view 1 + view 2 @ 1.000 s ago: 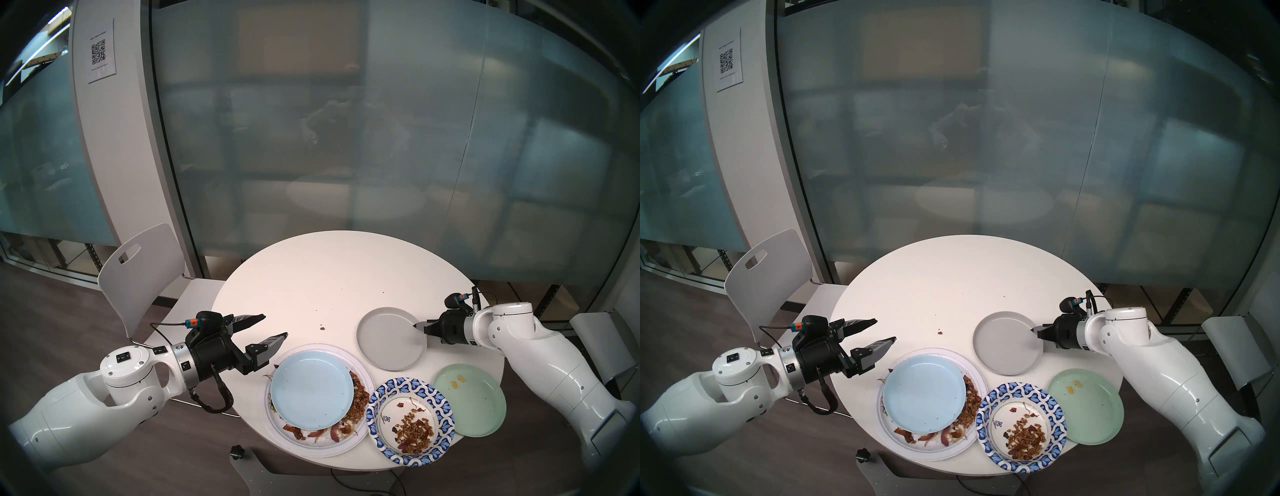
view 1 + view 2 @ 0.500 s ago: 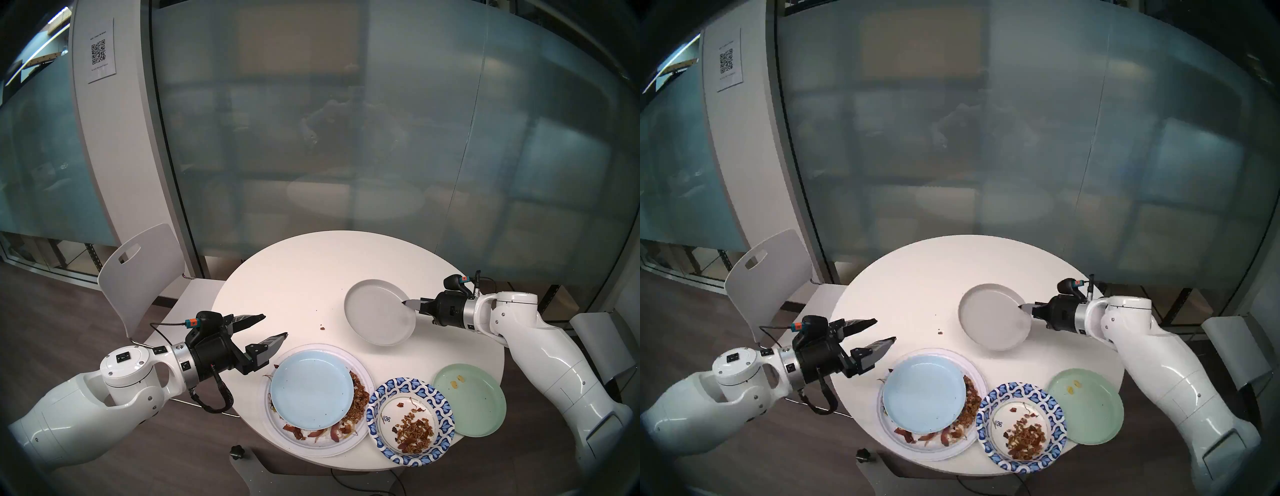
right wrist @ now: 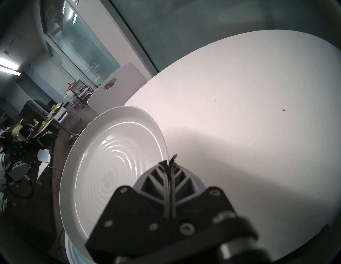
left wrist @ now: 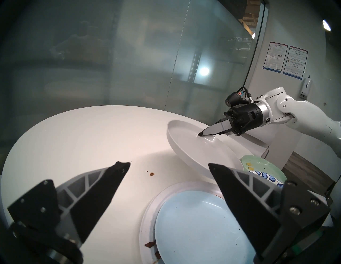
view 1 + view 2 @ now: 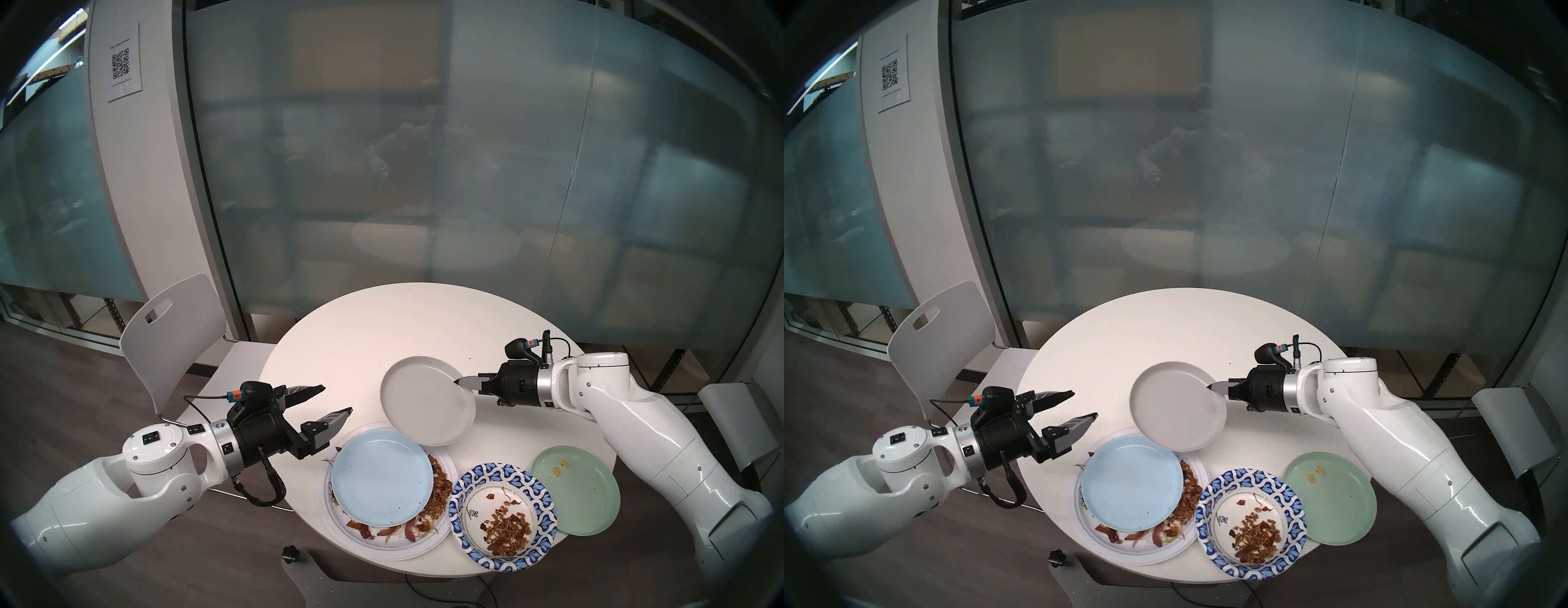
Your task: Stack the plates into one stack
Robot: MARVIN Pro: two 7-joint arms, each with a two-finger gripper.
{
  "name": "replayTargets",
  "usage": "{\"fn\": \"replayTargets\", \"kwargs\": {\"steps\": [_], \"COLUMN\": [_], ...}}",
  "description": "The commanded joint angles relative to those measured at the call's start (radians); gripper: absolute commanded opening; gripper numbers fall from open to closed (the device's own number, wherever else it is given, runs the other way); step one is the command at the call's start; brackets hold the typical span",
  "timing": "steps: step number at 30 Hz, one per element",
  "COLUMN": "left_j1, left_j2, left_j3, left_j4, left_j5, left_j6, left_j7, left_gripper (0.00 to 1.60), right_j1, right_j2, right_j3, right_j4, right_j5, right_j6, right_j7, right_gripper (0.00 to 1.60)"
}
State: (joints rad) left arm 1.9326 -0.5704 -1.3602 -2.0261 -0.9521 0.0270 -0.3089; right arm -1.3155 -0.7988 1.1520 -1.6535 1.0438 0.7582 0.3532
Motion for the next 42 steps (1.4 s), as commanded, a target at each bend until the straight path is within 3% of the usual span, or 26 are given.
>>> {"fn": "replayTargets", "kwargs": {"steps": [1, 9, 22, 33, 42], "left_j1": [-0.002, -0.002, -0.001, -0.001, -0.001], "left_j2": [-0.002, -0.001, -0.001, 0.000, 0.000], "left_j3": [-0.008, -0.008, -0.008, -0.008, -0.008], "left_j4": [-0.020, -0.020, -0.021, -0.021, -0.021], "left_j5": [0.001, 0.001, 0.000, 0.000, 0.000], "left_j6": [-0.010, -0.011, -0.011, -0.012, -0.013], "left_j7": [0.002, 0.002, 0.003, 0.004, 0.004], "left_gripper": [1.60, 1.60, 1.60, 1.60, 1.60], "right_j1": [0.085, 0.116, 0.125, 0.171, 0.163], "right_j2": [-0.016, -0.036, -0.084, -0.097, -0.093], "right_j3": [-0.047, -0.128, -0.204, -0.279, -0.281], "right_j4": [-0.018, -0.033, -0.036, -0.026, -0.033], "right_j5": [-0.033, -0.089, -0.162, -0.225, -0.239], "right_j6": [0.029, 0.065, 0.047, 0.076, 0.071], "right_j7": [0.041, 0.070, 0.071, 0.100, 0.101], "right_gripper": [0.00, 0.00, 0.00, 0.00, 0.00]}}
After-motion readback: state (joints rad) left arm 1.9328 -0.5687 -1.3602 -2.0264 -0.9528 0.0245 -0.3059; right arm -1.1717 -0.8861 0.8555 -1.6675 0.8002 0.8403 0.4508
